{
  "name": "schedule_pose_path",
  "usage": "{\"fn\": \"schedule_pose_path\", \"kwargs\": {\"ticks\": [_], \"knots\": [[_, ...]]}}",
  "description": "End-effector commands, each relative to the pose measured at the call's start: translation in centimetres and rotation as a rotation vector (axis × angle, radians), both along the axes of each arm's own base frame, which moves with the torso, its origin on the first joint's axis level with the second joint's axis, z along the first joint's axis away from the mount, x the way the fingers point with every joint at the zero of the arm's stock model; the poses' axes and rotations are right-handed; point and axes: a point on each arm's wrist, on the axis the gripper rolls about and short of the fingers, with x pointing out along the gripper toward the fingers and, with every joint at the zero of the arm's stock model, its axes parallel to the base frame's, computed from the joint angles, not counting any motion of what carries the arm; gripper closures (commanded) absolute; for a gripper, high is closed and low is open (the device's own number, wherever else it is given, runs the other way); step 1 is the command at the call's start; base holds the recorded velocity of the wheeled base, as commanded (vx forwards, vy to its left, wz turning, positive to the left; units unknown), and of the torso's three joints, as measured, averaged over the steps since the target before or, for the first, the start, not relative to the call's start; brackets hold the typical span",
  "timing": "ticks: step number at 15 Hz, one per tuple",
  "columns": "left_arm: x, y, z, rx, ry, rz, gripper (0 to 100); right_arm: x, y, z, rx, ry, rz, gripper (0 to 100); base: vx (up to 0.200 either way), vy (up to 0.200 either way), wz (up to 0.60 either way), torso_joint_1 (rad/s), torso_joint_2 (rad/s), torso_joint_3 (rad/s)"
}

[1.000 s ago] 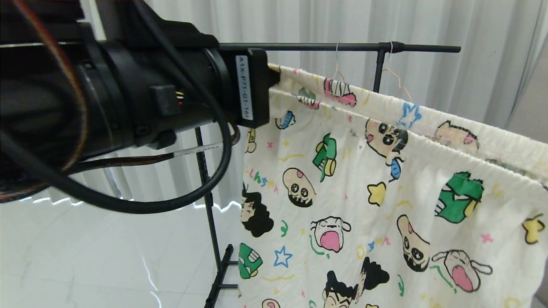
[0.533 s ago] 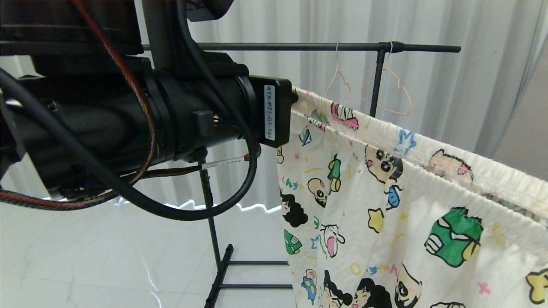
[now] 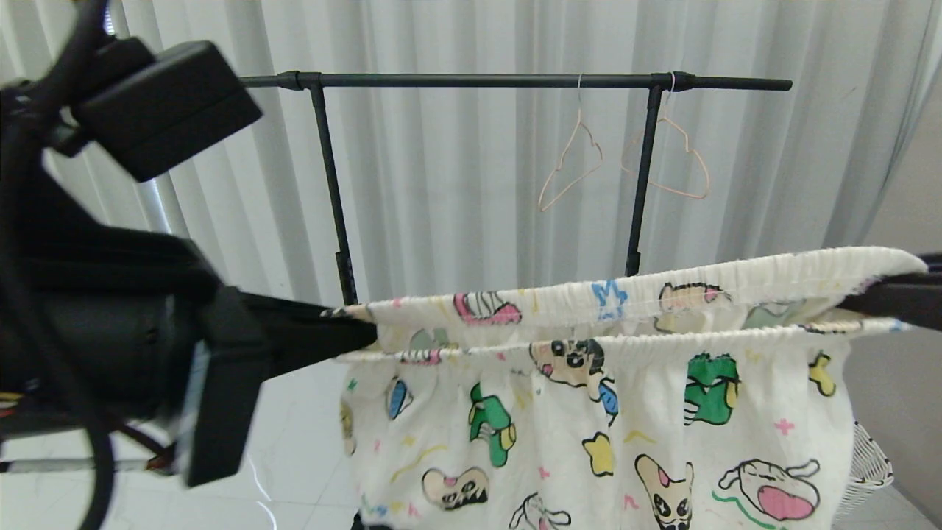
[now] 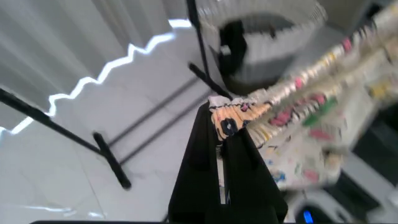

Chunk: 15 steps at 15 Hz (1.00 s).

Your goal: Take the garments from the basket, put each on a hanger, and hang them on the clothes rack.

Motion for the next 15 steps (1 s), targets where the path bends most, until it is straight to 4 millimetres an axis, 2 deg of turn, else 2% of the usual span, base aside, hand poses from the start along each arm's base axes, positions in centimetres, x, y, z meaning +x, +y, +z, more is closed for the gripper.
{"fn": "schedule_pose_path", "kwargs": {"ticks": [1, 4, 7, 12, 14, 15], "knots": [[-3.0, 2.6, 1.5, -0.091, 0.009, -0.084, 100, 2.5, 2.4, -0.6, -0.004, 0.001, -0.023, 100, 0.000, 0.000, 0.00, 0.000, 0.00, 0.000], [-4.8, 2.2, 2.0, -0.197, 0.119, -0.206, 100, 4.6, 4.8, -0.5, 0.038, -0.036, -0.022, 100, 0.000, 0.000, 0.00, 0.000, 0.00, 0.000], [-5.8, 1.9, 2.2, -0.203, 0.128, -0.288, 100, 5.6, 6.0, -0.1, 0.049, -0.045, -0.022, 100, 0.000, 0.000, 0.00, 0.000, 0.00, 0.000], [-6.0, 1.9, 2.1, -0.204, 0.128, -0.297, 100, 5.5, 6.0, 0.1, 0.052, -0.048, -0.022, 100, 0.000, 0.000, 0.00, 0.000, 0.00, 0.000], [-5.8, 1.9, 1.9, -0.194, 0.126, -0.283, 100, 4.9, 5.2, 0.5, 0.064, -0.058, -0.024, 100, 0.000, 0.000, 0.00, 0.000, 0.00, 0.000], [-5.3, 1.6, 1.8, -0.181, 0.118, -0.233, 100, 4.0, 4.1, 0.8, 0.058, -0.053, -0.029, 100, 0.000, 0.000, 0.00, 0.000, 0.00, 0.000]]}}
